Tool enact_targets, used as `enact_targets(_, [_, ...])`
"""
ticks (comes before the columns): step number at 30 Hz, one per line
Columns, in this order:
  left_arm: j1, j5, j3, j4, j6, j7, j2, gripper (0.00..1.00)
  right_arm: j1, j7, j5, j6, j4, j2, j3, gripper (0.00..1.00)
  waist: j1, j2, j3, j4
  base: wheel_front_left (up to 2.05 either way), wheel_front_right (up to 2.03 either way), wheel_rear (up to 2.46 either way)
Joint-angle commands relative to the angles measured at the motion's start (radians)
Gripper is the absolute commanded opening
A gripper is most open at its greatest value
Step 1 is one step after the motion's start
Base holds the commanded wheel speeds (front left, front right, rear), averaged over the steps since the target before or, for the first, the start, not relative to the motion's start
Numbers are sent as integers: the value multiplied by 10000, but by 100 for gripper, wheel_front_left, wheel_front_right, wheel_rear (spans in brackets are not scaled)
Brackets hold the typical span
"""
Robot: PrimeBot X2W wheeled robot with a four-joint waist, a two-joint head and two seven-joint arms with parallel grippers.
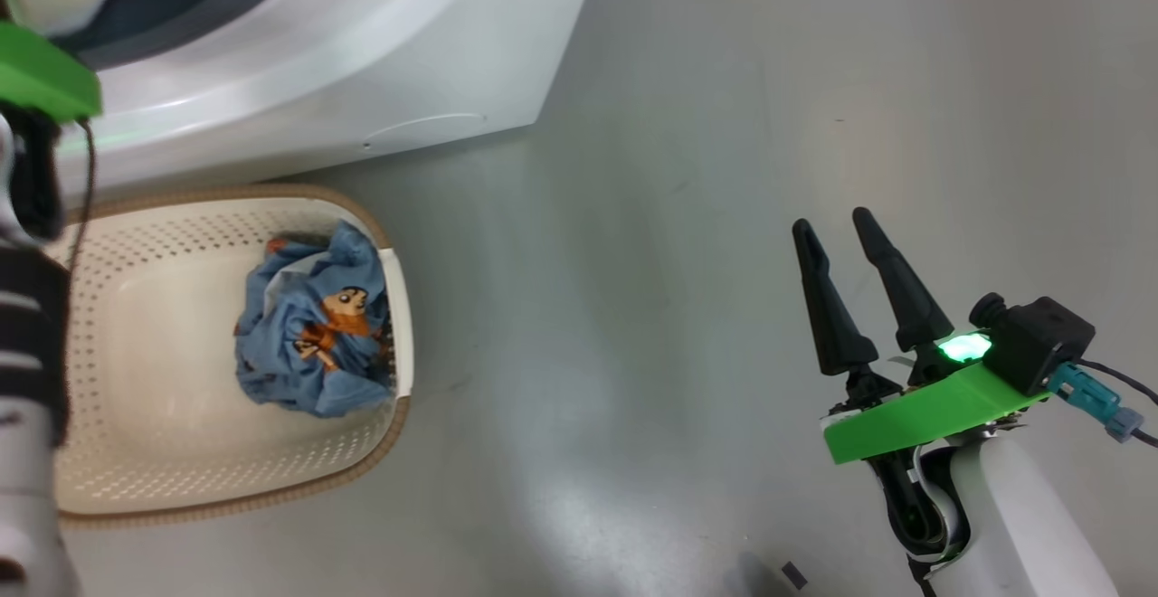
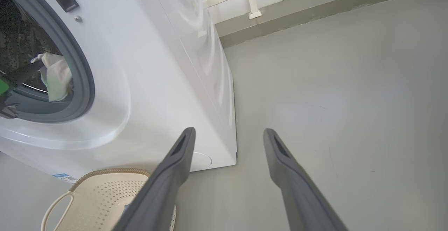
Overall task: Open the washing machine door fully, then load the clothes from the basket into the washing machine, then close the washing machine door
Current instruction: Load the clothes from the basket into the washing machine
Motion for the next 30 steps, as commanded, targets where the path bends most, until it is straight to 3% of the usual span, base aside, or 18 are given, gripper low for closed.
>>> enact_targets(1, [-333, -35, 79, 178, -25, -61, 519, 0, 54, -48, 38, 27, -180, 35, 228, 100, 0, 0, -14, -109, 0, 0, 0])
enact_targets(5, [-1815, 107, 323, 1045, 75, -61, 984, 0, 4, -48, 83, 27, -160, 126, 454, 100, 0, 0, 69, -467, 0, 0, 0])
enact_targets(9, [-1953, 623, 509, 907, 203, -61, 1050, 0, -25, -48, 115, 27, -172, 172, 519, 100, 0, 0, 125, -652, 0, 0, 0])
enact_targets(18, [-2029, 1167, 160, 2839, 129, -61, 950, 0, -15, -48, 113, 27, -143, 223, 574, 100, 0, 0, 146, -763, 0, 0, 0])
enact_targets(21, [-2201, 1161, 63, 3606, 93, -57, 948, 48, -11, -48, 109, 27, -136, 226, 544, 100, 0, 0, 127, -711, 0, 0, 0])
enact_targets(22, [-2275, 1212, -40, 3840, 76, -58, 962, 85, -4, -48, 109, 27, -133, 224, 534, 100, 0, 0, 116, -689, 0, 0, 0])
enact_targets(23, [-2344, 1255, -128, 4035, 63, -58, 985, 100, 2, -48, 109, 27, -130, 223, 526, 100, 0, 0, 102, -669, 0, 0, 0])
enact_targets(30, [-2499, 1166, -369, 4568, 1, -59, 1000, 100, -7, -48, 96, 27, -125, 176, 472, 100, 0, 0, 13, -485, 0, 0, 0])
